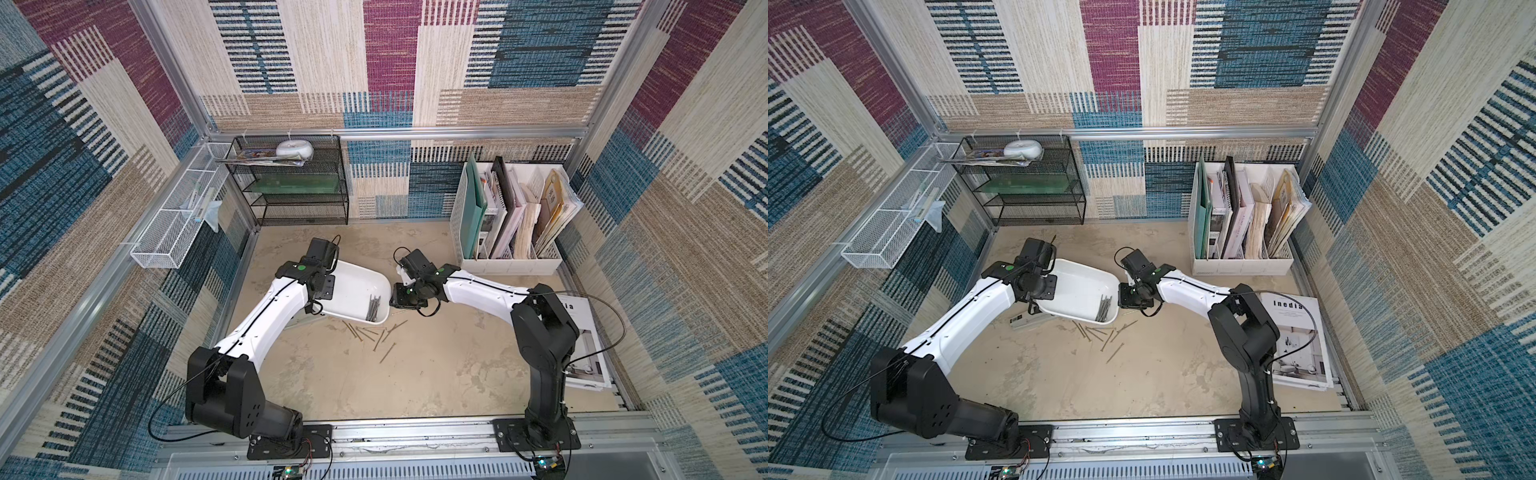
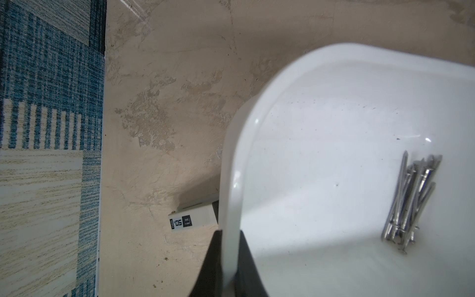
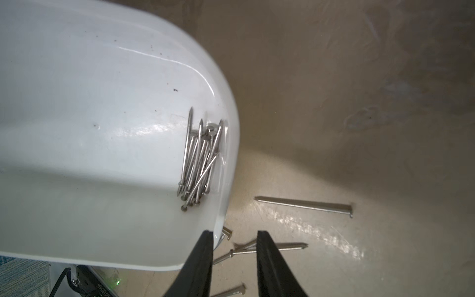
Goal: Put the nails on the desktop into the storage box
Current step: Adjust the storage box.
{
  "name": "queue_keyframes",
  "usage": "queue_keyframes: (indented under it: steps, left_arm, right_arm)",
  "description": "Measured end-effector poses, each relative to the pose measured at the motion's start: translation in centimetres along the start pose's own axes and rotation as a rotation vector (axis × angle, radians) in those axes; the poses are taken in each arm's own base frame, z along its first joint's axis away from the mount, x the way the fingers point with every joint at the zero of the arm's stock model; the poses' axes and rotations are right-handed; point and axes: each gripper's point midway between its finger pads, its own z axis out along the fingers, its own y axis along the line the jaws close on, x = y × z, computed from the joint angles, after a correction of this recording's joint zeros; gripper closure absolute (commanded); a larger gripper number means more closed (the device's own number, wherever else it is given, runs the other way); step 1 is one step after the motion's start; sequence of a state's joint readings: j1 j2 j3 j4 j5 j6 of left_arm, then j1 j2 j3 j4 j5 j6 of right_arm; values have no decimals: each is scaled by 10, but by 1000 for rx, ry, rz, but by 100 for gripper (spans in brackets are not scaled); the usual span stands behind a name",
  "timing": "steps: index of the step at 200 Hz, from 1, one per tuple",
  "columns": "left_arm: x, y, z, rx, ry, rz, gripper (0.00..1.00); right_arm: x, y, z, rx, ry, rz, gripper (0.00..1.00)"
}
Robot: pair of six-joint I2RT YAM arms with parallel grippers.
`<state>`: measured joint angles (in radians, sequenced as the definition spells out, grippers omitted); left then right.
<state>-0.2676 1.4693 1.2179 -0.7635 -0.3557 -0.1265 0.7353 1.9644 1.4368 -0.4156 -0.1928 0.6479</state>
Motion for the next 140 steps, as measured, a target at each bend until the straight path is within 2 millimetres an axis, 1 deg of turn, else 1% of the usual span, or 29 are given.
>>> queue_keyframes:
  steps: [27, 49, 58, 79, 93, 102, 107, 140]
  left_arm:
    - [0, 0, 0, 0, 0, 0, 100]
    - [0, 0, 0, 0, 0, 0, 100]
    - [0, 0, 0, 0, 0, 0, 100]
    - [0, -1, 0, 3, 1, 0, 100]
    - [1, 0, 0, 3, 4, -16, 100]
    - [1, 0, 0, 5, 6, -26, 100]
    - [0, -1, 0, 6, 3, -31, 100]
    - [-1, -5, 0, 26, -4, -49, 100]
  right_arm:
    - [-11, 4, 9, -6, -13, -22, 65]
    - [-13, 2, 19, -7, -6, -32, 67]
    - [-14, 2, 24, -10, -1, -35, 71]
    - [-18, 4, 33, -21, 3, -45, 85]
    - [-20, 5, 35, -32, -2, -39, 94]
    - [-25, 7, 34, -41, -21, -34, 98]
    - [-27, 7, 34, -43, -29, -34, 100]
    - [-30, 5, 30, -39, -55, -38, 100]
